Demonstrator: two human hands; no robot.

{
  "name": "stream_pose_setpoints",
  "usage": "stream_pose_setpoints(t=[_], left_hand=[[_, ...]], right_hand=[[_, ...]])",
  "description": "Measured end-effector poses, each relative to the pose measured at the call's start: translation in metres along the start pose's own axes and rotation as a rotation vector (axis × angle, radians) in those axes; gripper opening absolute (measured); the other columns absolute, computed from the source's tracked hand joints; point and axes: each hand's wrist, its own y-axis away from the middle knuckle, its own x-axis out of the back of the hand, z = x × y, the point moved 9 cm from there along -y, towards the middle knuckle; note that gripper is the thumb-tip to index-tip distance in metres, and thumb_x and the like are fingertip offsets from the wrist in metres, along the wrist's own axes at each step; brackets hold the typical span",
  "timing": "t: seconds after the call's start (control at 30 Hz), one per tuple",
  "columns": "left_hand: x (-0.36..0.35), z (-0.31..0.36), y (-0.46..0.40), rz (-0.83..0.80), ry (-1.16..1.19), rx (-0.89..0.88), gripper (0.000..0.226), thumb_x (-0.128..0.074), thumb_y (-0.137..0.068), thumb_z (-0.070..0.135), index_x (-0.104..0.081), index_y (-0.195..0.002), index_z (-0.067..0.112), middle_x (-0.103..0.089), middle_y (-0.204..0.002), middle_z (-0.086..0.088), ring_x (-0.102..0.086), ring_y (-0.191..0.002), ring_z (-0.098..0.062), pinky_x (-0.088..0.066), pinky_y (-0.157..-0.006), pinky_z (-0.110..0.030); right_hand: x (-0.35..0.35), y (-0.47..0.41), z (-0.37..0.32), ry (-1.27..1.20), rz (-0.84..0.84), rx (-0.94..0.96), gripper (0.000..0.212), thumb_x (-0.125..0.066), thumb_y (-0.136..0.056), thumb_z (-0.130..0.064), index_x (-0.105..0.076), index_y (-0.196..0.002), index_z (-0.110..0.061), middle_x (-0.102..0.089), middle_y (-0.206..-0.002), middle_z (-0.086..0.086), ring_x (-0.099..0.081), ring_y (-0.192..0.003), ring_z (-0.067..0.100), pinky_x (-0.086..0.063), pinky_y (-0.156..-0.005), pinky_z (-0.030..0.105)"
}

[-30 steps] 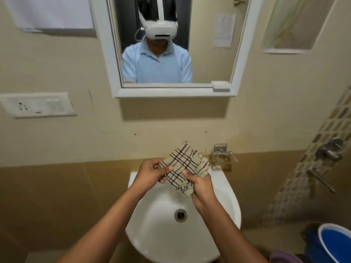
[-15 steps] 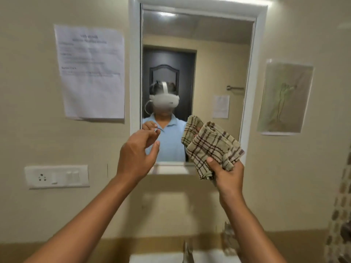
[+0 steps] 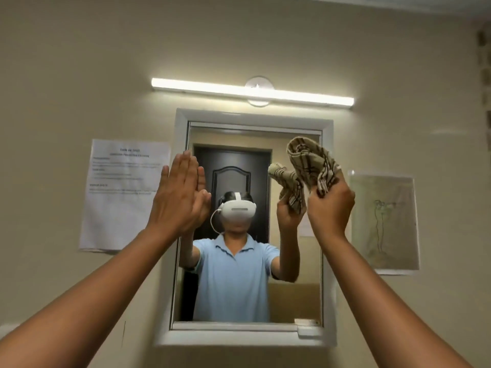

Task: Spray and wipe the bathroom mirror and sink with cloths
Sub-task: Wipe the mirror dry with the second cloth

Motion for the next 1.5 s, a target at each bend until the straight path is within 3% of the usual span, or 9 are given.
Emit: stream_pose_setpoints(t=[0.17, 0.37, 0.47, 0.57, 0.73, 0.97, 1.17, 1.37, 1.5], left_hand=[[-0.008, -0.02, -0.027, 0.014, -0.088, 0.034, 0.07, -0.02, -0.095, 0.043, 0.0, -0.154, 0.01, 0.009, -0.162, -0.008, 0.013, -0.149, -0.02, 0.009, -0.121, -0.037], [-0.014, -0.033, -0.025, 0.01, -0.089, 0.03, 0.067, -0.011, -0.094, 0.043, -0.007, -0.153, 0.01, -0.002, -0.162, -0.008, 0.003, -0.149, -0.021, 0.01, -0.12, -0.033], [-0.014, -0.036, -0.024, 0.022, -0.086, -0.008, 0.067, -0.016, -0.089, 0.031, -0.012, -0.152, 0.009, -0.01, -0.161, -0.009, -0.005, -0.149, -0.022, 0.01, -0.119, -0.03], [-0.016, -0.038, -0.025, 0.025, -0.086, -0.022, 0.072, -0.017, -0.082, 0.026, -0.011, -0.152, 0.008, -0.009, -0.161, -0.01, -0.007, -0.149, -0.024, 0.01, -0.12, -0.028], [-0.021, -0.04, -0.025, 0.049, -0.066, -0.037, 0.072, -0.022, -0.082, 0.021, -0.014, -0.152, 0.008, -0.01, -0.161, -0.011, -0.007, -0.15, -0.024, 0.005, -0.122, -0.031], [-0.022, -0.04, -0.024, 0.06, -0.039, -0.071, 0.071, -0.021, -0.084, 0.026, -0.015, -0.152, 0.006, -0.01, -0.161, -0.012, -0.007, -0.15, -0.024, 0.0, -0.122, -0.034], [-0.022, -0.043, -0.023, 0.043, -0.04, -0.1, 0.072, -0.026, -0.085, 0.027, -0.013, -0.152, 0.007, -0.009, -0.161, -0.012, -0.006, -0.15, -0.024, 0.003, -0.122, -0.031], [-0.024, -0.046, -0.023, 0.026, -0.068, -0.125, 0.078, -0.043, -0.083, 0.018, -0.01, -0.153, 0.007, -0.005, -0.161, -0.013, -0.002, -0.15, -0.022, -0.001, -0.122, -0.034], [-0.025, -0.047, -0.022, 0.04, -0.047, -0.117, 0.076, -0.033, -0.083, 0.021, -0.009, -0.153, 0.006, -0.004, -0.162, -0.013, 0.0, -0.15, -0.022, -0.004, -0.123, -0.038]], right_hand=[[-0.02, -0.04, -0.03, 0.16, 0.032, 0.282, 0.062, -0.068, -0.082, 0.0, -0.05, -0.139, -0.018, -0.061, -0.132, 0.008, -0.063, -0.114, 0.028, -0.056, -0.092, 0.039], [-0.088, 0.003, -0.01, 0.486, -0.218, 0.507, 0.073, -0.079, -0.073, -0.008, -0.051, -0.141, -0.016, -0.051, -0.145, 0.012, -0.045, -0.135, 0.036, -0.038, -0.109, 0.048], [-0.114, 0.017, 0.005, 0.566, -0.334, 0.53, 0.085, -0.077, -0.073, -0.029, -0.038, -0.149, -0.024, -0.035, -0.156, 0.01, -0.024, -0.147, 0.033, -0.017, -0.119, 0.05], [-0.131, 0.016, 0.0, 0.556, -0.396, 0.575, 0.077, -0.052, -0.088, -0.063, -0.027, -0.153, -0.031, -0.017, -0.163, 0.006, -0.005, -0.151, 0.028, -0.006, -0.12, 0.055], [-0.147, -0.002, -0.006, 0.616, -0.396, 0.646, 0.077, -0.056, -0.087, -0.041, -0.018, -0.154, -0.032, -0.008, -0.165, 0.003, 0.004, -0.152, 0.026, 0.005, -0.119, 0.053], [-0.112, -0.05, 0.02, 0.587, -0.251, 0.451, 0.074, -0.041, -0.089, -0.036, -0.011, -0.156, -0.032, -0.006, -0.165, 0.004, 0.003, -0.152, 0.026, 0.001, -0.122, 0.049], [-0.103, -0.045, 0.022, 0.581, -0.137, 0.283, 0.092, -0.015, -0.081, -0.086, -0.013, -0.156, -0.034, -0.005, -0.165, 0.002, 0.005, -0.152, 0.025, 0.012, -0.118, 0.049], [-0.14, -0.028, -0.011, 0.511, -0.142, 0.258, 0.073, -0.058, -0.089, -0.038, -0.024, -0.154, -0.031, -0.016, -0.164, 0.003, -0.003, -0.152, 0.027, -0.006, -0.119, 0.058], [-0.179, -0.002, -0.056, 0.489, -0.216, 0.384, 0.077, -0.061, -0.085, -0.033, -0.025, -0.154, -0.03, -0.018, -0.163, 0.005, -0.005, -0.151, 0.028, -0.007, -0.119, 0.058]])
